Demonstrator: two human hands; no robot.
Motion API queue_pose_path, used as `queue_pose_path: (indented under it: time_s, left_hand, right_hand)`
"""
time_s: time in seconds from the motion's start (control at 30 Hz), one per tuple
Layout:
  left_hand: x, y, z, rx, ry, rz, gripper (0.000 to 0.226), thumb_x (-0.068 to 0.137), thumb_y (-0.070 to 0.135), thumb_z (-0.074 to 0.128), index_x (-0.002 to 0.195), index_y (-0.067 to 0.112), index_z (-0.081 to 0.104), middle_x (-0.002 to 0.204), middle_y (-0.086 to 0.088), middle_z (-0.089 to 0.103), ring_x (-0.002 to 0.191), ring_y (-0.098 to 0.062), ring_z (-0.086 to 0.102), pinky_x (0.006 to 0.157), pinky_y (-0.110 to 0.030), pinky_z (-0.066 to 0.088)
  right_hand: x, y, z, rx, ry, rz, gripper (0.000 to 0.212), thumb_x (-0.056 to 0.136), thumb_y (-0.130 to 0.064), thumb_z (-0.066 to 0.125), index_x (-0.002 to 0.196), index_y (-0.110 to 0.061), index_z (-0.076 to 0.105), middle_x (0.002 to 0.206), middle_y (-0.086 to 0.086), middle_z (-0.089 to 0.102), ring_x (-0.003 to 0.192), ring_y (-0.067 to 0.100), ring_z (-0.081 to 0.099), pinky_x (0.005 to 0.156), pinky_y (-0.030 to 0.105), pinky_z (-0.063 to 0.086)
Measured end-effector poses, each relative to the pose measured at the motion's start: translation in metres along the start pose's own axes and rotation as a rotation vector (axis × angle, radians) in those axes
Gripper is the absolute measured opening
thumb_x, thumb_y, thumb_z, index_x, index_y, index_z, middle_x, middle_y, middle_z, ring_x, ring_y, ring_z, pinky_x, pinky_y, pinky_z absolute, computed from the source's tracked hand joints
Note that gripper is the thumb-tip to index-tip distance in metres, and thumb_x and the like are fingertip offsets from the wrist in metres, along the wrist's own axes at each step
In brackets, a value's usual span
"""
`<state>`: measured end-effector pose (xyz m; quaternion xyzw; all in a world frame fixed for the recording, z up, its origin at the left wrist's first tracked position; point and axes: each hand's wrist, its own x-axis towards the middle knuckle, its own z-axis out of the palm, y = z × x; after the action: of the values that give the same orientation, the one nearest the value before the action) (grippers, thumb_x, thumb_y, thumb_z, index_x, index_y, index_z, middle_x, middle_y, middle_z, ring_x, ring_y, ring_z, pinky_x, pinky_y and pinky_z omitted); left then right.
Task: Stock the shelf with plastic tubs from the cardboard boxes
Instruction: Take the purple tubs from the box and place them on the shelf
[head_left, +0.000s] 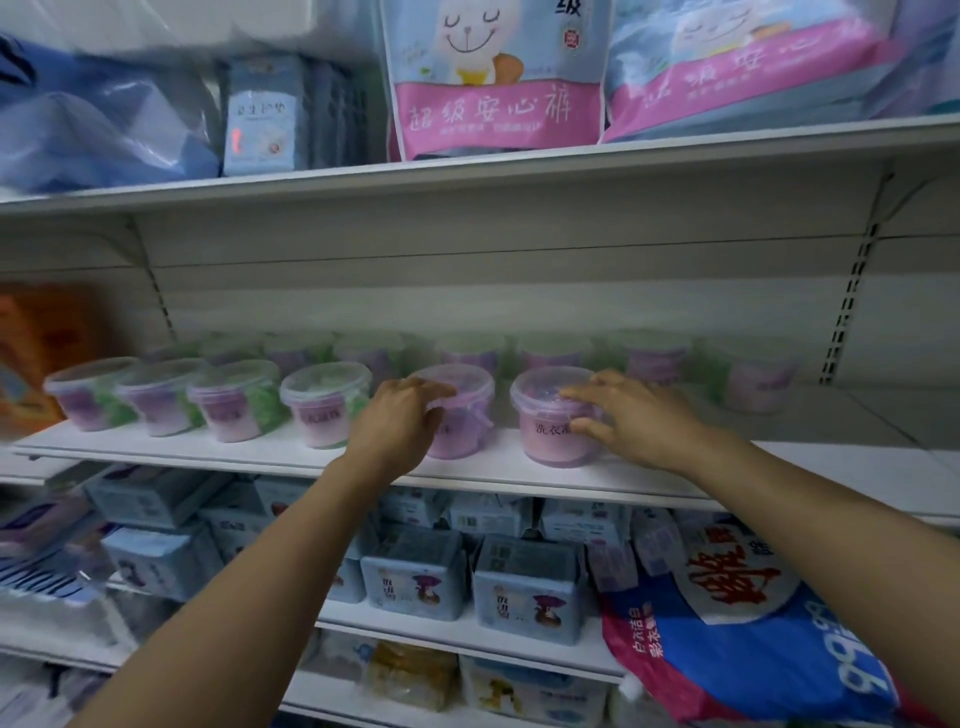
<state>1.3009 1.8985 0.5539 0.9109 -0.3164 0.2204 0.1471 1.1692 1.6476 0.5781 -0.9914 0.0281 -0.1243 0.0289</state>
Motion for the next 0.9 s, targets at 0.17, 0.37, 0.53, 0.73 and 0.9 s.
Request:
queue_pose_path:
  time_s: [0.17,0.37,0.53,0.73,0.9]
  left_hand:
    - [-0.029,0.019,-0.032,-0.031,0.06,-0.065,0.045,0.092,0.038,0.057,0.134,0.025,0.051,0.133,-0.002,0.054,0.117,-0.024,0.052,0.09,-0.039,0.048]
    - [-0.109,0.03,-0.075,-0.028,0.257,-0.197,0.042,0.091,0.051,0.052,0.13,0.035,0.047,0.121,0.013,0.057,0.087,-0.009,0.064,0.064,-0.034,0.053]
    - [-0.181,0.01,-0.096,0.135,0.199,-0.382,0.051,0.091,0.06,0.044,0.136,0.038,0.039,0.11,0.017,0.063,0.081,-0.006,0.063,0.058,-0.028,0.048]
    - [-0.279,-0.063,-0.122,0.219,0.11,-0.651,0.05,0.088,0.062,0.042,0.133,0.043,0.036,0.108,0.017,0.064,0.086,-0.011,0.066,0.073,-0.037,0.054]
    - [-0.357,-0.149,-0.137,0.27,0.023,-0.859,0.045,0.089,0.053,0.052,0.131,0.04,0.042,0.1,0.018,0.064,0.09,-0.016,0.065,0.072,-0.033,0.051]
  right_hand:
    - [-0.007,-0.004,-0.008,0.097,0.156,-0.001,0.045,0.092,-0.037,0.054,0.136,-0.031,0.046,0.137,-0.001,0.049,0.117,0.023,0.054,0.093,0.045,0.048]
    - [-0.025,-0.037,-0.009,0.205,0.296,-0.206,0.035,0.086,-0.038,0.053,0.12,-0.038,0.043,0.122,-0.006,0.056,0.094,0.028,0.063,0.076,0.045,0.053]
    - [-0.025,-0.109,0.001,0.17,0.272,-0.404,0.041,0.09,-0.038,0.052,0.131,-0.035,0.043,0.124,-0.009,0.058,0.093,0.026,0.065,0.072,0.038,0.05]
    - [-0.014,-0.225,0.037,0.205,0.159,-0.665,0.046,0.092,-0.038,0.052,0.136,-0.036,0.039,0.124,-0.009,0.057,0.091,0.023,0.064,0.068,0.035,0.051]
    - [0.008,-0.331,0.095,0.164,0.057,-0.825,0.047,0.094,-0.043,0.044,0.14,-0.04,0.031,0.128,-0.011,0.055,0.095,0.021,0.064,0.068,0.032,0.049]
